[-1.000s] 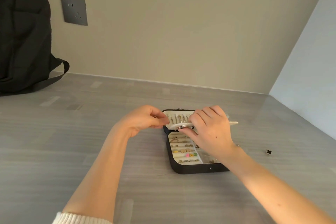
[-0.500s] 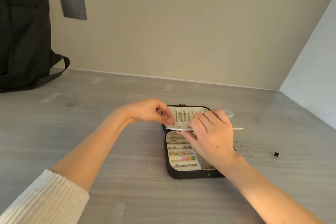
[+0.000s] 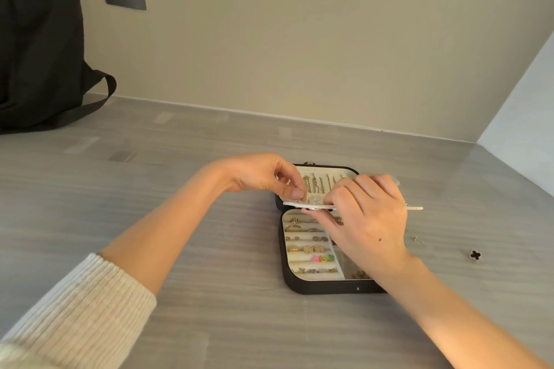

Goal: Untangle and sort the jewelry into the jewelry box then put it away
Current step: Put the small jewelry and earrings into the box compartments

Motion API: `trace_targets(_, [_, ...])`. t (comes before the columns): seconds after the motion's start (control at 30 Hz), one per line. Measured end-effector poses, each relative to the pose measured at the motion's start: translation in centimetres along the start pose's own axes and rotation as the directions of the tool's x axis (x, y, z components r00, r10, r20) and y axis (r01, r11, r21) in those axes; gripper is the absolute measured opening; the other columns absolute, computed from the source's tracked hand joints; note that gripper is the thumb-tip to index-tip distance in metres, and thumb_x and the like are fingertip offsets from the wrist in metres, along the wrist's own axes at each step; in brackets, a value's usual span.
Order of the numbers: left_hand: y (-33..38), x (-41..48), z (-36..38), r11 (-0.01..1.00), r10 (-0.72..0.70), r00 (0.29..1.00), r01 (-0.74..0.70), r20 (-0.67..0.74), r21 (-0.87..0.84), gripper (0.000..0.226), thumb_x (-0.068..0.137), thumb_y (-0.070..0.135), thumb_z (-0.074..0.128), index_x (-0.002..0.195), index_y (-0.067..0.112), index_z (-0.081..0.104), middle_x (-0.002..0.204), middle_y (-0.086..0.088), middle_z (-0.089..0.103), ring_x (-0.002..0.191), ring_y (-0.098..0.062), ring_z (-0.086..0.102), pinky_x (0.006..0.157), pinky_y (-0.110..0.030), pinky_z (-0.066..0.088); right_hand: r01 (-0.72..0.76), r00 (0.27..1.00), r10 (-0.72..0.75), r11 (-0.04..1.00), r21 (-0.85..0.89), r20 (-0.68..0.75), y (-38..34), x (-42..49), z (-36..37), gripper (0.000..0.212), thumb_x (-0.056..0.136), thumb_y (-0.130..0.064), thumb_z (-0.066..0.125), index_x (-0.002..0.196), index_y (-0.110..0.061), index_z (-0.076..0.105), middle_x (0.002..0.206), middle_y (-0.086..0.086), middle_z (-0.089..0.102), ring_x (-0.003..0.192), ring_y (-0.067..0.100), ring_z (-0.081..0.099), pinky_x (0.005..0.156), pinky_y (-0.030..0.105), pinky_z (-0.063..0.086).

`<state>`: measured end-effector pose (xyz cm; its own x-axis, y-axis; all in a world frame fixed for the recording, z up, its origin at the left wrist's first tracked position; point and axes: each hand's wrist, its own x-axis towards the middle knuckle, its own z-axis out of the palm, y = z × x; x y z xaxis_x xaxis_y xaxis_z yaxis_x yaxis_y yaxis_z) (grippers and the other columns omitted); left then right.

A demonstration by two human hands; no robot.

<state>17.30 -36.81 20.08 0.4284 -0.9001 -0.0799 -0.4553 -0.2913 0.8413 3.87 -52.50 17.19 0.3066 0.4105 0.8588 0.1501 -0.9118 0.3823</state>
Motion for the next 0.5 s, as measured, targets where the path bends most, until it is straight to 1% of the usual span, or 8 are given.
trace_targets(0.13, [-0.1, -0.2, 0.0, 0.997, 0.045, 0.998, -0.042, 0.045, -0.061, 0.011, 0.070, 0.025, 0.069, 0.066, 0.035, 0.072, 0.070, 0.022, 0.061, 0.072, -0.005, 0.043, 0.075, -0.022, 0.034, -0.011, 1.000, 0.011, 1.000, 0.007, 0.001, 0.0, 0.0, 0.1, 0.039, 0.081, -0.039, 0.071, 0.059, -0.010, 0.057, 0.061, 0.001, 0.059, 0.054, 0.024, 0.054, 0.060, 0.034, 0.037])
trace_targets(0.27, [-0.4, 0.0, -0.2, 0.997, 0.058, 0.997, -0.056, 0.043, -0.052, 0.022, 0.077, 0.017, 0.069, 0.065, 0.036, 0.071, 0.072, 0.021, 0.061, 0.071, -0.003, 0.045, 0.073, -0.016, 0.037, -0.009, 1.000, 0.009, 1.000, 0.018, 0.000, 0.0, 0.0, 0.0, 0.040, 0.081, -0.039, 0.072, 0.059, -0.009, 0.057, 0.061, 0.001, 0.060, 0.053, 0.024, 0.054, 0.060, 0.033, 0.037])
trace_targets(0.33, [-0.3, 0.2, -0.3, 0.998, 0.058, 0.997, -0.056, 0.047, -0.042, 0.021, 0.077, 0.018, 0.069, 0.066, 0.036, 0.071, 0.073, 0.020, 0.061, 0.073, -0.003, 0.046, 0.073, -0.016, 0.038, -0.007, 1.000, 0.007, 1.000, 0.023, 0.000, 0.0, 0.0, -0.1, 0.039, 0.080, -0.038, 0.072, 0.059, -0.009, 0.058, 0.061, 0.001, 0.060, 0.053, 0.024, 0.055, 0.060, 0.033, 0.036])
trace_targets(0.4, [0.1, 0.3, -0.5, 0.998, 0.054, 0.995, -0.052, 0.083, -0.027, 0.014, 0.076, 0.022, 0.069, 0.068, 0.033, 0.070, 0.075, 0.018, 0.062, 0.076, -0.007, 0.046, 0.074, -0.017, 0.038, -0.004, 1.000, 0.003, 1.000, 0.029, 0.001, 0.1, 0.0, -0.1, 0.038, 0.080, -0.037, 0.073, 0.058, -0.009, 0.058, 0.061, 0.001, 0.060, 0.053, 0.024, 0.055, 0.059, 0.033, 0.036])
trace_targets(0.5, [0.7, 0.6, -0.9, 1.000, 0.018, 0.984, -0.021, 0.176, 0.015, 0.013, 0.083, 0.014, 0.065, 0.075, 0.024, 0.067, 0.074, 0.016, 0.062, 0.074, -0.002, 0.052, 0.075, -0.012, 0.041, -0.001, 1.000, 0.001, 0.999, 0.034, 0.004, 0.1, 0.0, -0.1, 0.036, 0.079, -0.035, 0.074, 0.059, -0.010, 0.057, 0.060, 0.001, 0.060, 0.053, 0.024, 0.054, 0.059, 0.033, 0.036])
